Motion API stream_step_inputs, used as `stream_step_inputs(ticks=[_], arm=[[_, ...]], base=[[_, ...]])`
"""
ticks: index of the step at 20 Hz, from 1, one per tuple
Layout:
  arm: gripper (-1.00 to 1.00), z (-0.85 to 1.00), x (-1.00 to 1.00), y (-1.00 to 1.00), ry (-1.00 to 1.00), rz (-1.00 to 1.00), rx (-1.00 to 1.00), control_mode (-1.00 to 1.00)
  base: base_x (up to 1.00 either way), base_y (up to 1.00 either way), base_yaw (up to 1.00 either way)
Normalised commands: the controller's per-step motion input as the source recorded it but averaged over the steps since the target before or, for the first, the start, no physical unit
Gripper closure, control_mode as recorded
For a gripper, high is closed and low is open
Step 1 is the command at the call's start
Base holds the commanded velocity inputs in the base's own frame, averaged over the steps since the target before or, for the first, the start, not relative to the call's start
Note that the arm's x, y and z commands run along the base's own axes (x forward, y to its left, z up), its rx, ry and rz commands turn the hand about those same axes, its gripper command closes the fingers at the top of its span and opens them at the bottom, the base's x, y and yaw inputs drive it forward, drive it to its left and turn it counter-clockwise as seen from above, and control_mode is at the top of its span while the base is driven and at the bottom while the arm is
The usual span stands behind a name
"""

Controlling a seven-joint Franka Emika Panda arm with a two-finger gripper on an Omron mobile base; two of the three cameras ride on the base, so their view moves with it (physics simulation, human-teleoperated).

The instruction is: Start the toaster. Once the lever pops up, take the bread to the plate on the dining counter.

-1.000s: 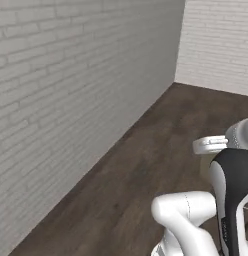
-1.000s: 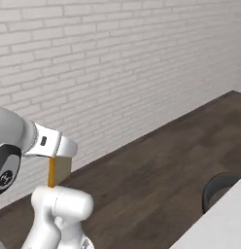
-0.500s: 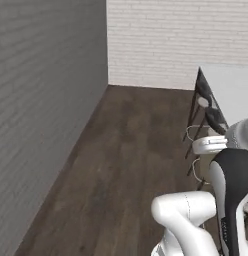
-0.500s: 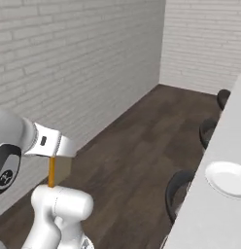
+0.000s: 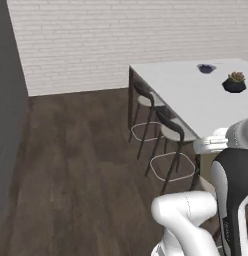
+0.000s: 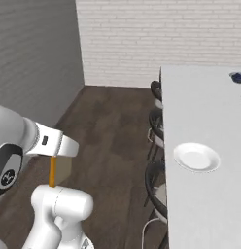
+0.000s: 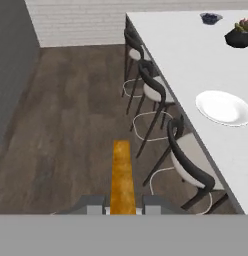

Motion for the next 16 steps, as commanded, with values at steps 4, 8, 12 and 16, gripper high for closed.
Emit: stream_step_inputs(ticks=[4, 8, 12, 16], arm=[[1.0, 0.0, 0.0, 0.0, 0.0, 0.0, 0.0, 1.0], [1.0, 0.0, 0.0, 0.0, 0.0, 0.0, 0.0, 1.0], [1.0, 0.0, 0.0, 0.0, 0.0, 0.0, 0.0, 1.0], [1.0, 0.0, 0.0, 0.0, 0.0, 0.0, 0.0, 1.0]], base=[[0.47, 0.58, -0.68], [0.54, 0.54, -0.68], [0.62, 0.5, -0.68], [0.65, 0.32, -0.66]])
